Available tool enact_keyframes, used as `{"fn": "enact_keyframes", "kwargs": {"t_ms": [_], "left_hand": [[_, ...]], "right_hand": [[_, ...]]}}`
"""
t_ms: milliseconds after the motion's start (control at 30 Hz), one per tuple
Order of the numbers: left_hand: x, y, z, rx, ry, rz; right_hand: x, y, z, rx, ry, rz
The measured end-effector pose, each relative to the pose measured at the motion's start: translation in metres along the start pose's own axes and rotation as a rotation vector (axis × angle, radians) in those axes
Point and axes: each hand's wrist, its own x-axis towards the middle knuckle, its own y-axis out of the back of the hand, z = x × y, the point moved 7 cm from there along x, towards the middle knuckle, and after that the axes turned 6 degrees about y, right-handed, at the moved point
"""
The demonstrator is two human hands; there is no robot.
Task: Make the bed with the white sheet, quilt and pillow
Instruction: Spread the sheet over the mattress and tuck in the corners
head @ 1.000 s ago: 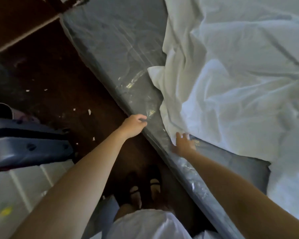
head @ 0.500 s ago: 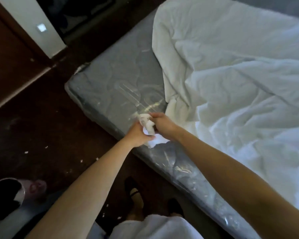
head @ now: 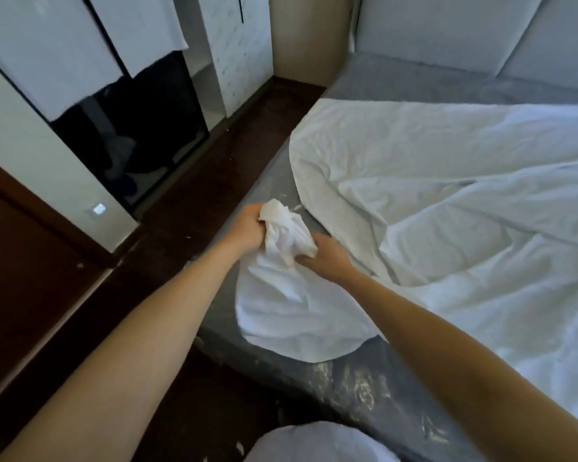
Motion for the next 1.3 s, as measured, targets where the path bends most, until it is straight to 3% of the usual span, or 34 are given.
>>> {"fn": "enact_keyframes", "kwargs": {"t_ms": [333,533,700,833,900,1067,1167,1233,1300], "left_hand": [[0.131,0.089,0.023,0.161,-0.232,-0.206],[0.178,0.085,0.041,0.327,-0.579,-0.577],[0.155,0.068,0.017,0.835,-0.870,-0.853],[0.112,0.073,-0.019,1.175,-1.101,-0.895],[0.088,0.077,-0.038,1.152,-1.193,-0.995],[-0.006,0.114,-0.073,0.803,-1.286,-1.298],[-0.045,0.136,-0.111,0.676,-1.148,-1.474],[-0.060,0.159,-0.131,0.622,-1.200,-1.481],[-0.059,0.176,-0.157,0.696,-1.276,-1.423]], "right_hand": [[0.112,0.025,-0.073,-0.163,-0.116,0.178],[0.110,0.022,-0.087,-0.205,-0.435,0.438],[0.047,-0.024,-0.124,-0.114,-0.772,0.586],[-0.008,-0.083,-0.166,-0.011,-0.966,0.581],[-0.034,-0.112,-0.188,0.029,-1.039,0.629],[-0.081,-0.165,-0.249,0.141,-1.122,0.824],[-0.089,-0.189,-0.272,0.182,-1.173,0.903],[-0.102,-0.210,-0.291,0.346,-1.178,1.060],[-0.113,-0.238,-0.315,0.562,-1.062,1.220]]}}
